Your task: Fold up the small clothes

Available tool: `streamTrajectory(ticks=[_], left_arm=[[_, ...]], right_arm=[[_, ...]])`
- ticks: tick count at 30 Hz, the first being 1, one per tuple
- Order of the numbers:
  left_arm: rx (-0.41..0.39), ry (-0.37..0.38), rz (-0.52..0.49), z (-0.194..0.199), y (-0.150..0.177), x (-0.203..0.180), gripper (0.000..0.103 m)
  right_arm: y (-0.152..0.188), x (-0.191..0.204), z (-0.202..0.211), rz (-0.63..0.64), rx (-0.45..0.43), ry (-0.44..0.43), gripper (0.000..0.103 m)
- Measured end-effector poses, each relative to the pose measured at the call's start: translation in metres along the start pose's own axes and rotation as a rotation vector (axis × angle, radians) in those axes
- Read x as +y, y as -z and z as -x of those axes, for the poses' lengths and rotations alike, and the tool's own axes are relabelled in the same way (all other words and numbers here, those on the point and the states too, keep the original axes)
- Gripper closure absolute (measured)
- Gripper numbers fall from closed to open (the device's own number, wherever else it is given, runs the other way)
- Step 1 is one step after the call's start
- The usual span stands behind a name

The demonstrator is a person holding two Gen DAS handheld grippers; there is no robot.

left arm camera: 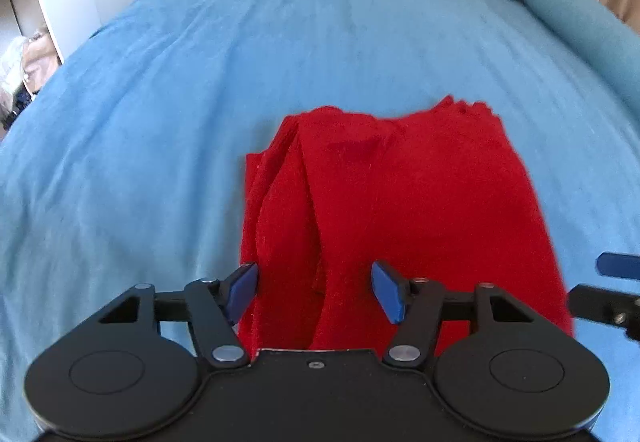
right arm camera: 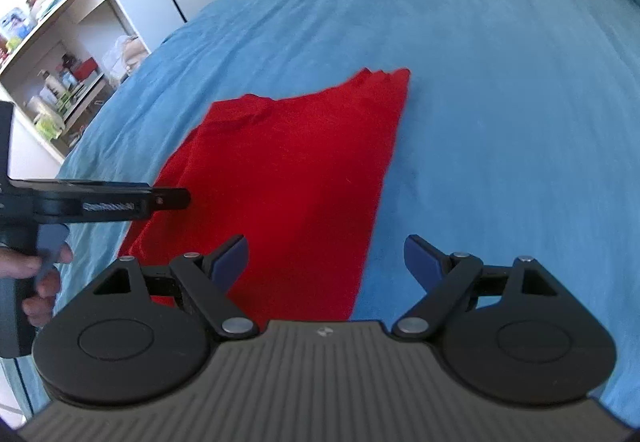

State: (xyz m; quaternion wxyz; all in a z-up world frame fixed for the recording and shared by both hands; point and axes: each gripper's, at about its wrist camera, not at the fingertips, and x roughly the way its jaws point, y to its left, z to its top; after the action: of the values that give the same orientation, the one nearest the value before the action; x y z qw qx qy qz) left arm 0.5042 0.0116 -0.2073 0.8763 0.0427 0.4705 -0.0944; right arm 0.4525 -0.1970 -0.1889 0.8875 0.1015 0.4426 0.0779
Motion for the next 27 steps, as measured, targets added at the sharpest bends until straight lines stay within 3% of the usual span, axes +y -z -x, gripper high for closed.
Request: streamTrajectory(ticks=[4,7,9,13,20,27], left_arm=[[0.0,-0.013,0.013,-0.003,0.004,0.001,0.035],[0.009,-0.001,0.003,-0.005,0.004,-0.002,0.046],[0.004,-0.004,-0.013,-0.006,0.002,-0.003,0.063],[-0.011,-0.036,-0.077,-0.001,0.003,-0.011,0.079],[-0.019,-0.09,-0.173,0.002,0.011,-0.027,0.081],[-0.01,-0.075,-0.146,0.002,0.005,-0.02,0.091]], right_arm=[[0.004,-0.005,-0.004,-0.026,0.003,-0.006,0.003],[0.002,-0.005,-0.012,-0.034,0.002,-0.007,0.003],[0.001,-0.005,-0.012,-0.035,0.0,-0.005,0.003],[0.0,-0.005,-0.011,-0.028,-0.001,-0.006,0.003],[0.0,-0.002,-0.013,-0.032,-0.002,-0.013,0.003],[0.0,0.001,-0.014,-0.032,-0.001,-0.018,0.003]])
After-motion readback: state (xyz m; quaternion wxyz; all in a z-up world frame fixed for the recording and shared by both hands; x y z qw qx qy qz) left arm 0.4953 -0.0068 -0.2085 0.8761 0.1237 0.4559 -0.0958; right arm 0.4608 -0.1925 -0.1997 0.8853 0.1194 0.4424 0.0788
